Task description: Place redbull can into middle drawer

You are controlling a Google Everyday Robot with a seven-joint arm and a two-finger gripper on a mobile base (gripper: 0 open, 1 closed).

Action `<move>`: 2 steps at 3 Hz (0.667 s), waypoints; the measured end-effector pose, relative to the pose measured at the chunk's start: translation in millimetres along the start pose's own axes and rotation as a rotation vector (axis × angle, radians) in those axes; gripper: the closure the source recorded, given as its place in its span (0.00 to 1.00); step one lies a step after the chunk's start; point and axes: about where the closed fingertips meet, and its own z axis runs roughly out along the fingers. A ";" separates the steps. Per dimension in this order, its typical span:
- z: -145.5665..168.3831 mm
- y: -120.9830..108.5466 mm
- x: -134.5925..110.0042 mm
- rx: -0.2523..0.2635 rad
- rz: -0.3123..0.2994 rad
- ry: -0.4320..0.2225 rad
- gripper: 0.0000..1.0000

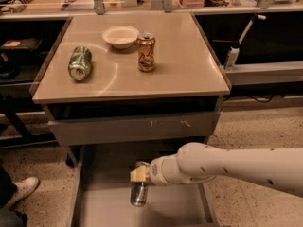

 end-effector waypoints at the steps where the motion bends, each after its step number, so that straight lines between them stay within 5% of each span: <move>1: 3.2 -2.1 0.2 -0.001 0.006 -0.002 1.00; 2: 24.0 -8.8 6.6 -0.010 0.038 0.008 1.00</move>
Offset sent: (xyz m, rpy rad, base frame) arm 0.0001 0.0198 -0.0620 0.0372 0.0792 -0.0514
